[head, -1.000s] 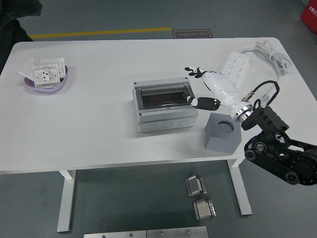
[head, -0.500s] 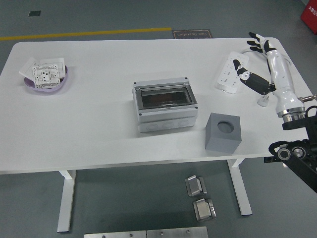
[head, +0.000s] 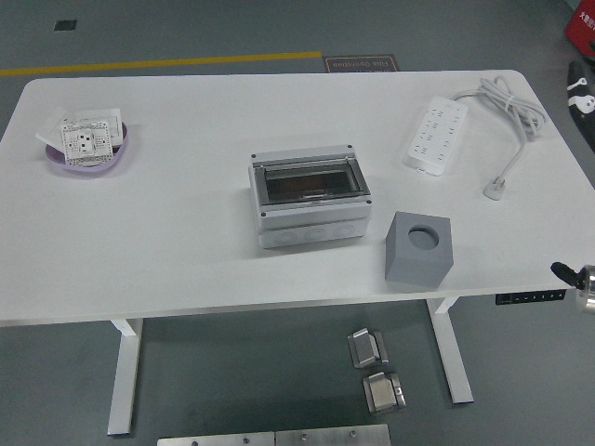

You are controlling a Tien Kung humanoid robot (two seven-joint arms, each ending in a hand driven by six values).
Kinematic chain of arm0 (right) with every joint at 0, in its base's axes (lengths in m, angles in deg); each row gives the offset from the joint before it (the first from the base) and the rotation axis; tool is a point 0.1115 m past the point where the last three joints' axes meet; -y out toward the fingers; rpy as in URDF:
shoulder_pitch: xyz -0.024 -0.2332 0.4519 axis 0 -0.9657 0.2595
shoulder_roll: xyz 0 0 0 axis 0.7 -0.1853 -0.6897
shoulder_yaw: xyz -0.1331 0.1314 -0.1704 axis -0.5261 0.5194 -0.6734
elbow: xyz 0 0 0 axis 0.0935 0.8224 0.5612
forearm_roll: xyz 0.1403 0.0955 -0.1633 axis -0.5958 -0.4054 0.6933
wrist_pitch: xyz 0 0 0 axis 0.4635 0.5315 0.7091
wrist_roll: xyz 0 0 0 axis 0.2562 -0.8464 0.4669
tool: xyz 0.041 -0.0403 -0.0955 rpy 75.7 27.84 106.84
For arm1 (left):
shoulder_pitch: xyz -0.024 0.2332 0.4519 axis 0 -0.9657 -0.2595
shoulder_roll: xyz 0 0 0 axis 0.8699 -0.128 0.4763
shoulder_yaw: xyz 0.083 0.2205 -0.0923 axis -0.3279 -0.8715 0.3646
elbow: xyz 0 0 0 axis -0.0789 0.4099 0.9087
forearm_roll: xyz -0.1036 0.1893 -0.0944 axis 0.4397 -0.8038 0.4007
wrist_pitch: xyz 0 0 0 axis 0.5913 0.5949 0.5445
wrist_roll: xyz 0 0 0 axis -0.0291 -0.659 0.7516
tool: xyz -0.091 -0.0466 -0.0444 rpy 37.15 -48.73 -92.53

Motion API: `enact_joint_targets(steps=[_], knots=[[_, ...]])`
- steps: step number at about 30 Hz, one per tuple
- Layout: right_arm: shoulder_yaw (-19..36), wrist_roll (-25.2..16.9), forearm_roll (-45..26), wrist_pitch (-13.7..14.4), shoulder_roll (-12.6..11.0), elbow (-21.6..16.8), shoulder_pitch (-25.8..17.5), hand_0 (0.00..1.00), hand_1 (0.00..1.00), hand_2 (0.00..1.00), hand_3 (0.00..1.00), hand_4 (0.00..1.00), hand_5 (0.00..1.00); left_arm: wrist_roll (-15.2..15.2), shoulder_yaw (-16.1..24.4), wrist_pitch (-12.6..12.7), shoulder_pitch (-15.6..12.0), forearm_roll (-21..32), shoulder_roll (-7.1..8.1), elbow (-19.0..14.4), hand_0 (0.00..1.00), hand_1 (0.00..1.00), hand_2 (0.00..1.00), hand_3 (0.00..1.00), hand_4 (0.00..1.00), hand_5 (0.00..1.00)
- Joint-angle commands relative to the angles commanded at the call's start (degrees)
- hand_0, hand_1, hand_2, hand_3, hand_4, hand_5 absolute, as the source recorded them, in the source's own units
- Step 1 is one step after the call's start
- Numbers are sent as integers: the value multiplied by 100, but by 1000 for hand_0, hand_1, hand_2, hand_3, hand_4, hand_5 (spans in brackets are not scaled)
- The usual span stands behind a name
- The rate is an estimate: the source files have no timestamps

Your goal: Pick up the cylinder from the cube,place it in the box,flap close box

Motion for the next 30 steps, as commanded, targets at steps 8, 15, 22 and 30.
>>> enact_joint_targets(steps=[8, 15, 22, 30], knots=[[184, -288, -1512, -932, 42, 94, -34, 788, 747, 760, 828, 692, 444, 70, -17, 81, -44, -35, -25, 7, 657, 655, 608, 643, 625, 439], [166, -270, -2604, -1734, 79, 56, -68, 871, 820, 857, 839, 797, 624, 68, 82, 127, -40, -103, -30, 6, 659, 655, 608, 644, 625, 438], [173, -164, -3456, -2242, 77, 9, -72, 982, 879, 928, 993, 932, 847, 53, 100, 124, -39, -81, -35, 5, 658, 655, 607, 644, 626, 435], [29, -171, -4350, -2859, 134, 134, -55, 983, 839, 899, 998, 944, 903, 39, 79, 108, -50, -30, -40, 7, 659, 655, 608, 643, 626, 434]])
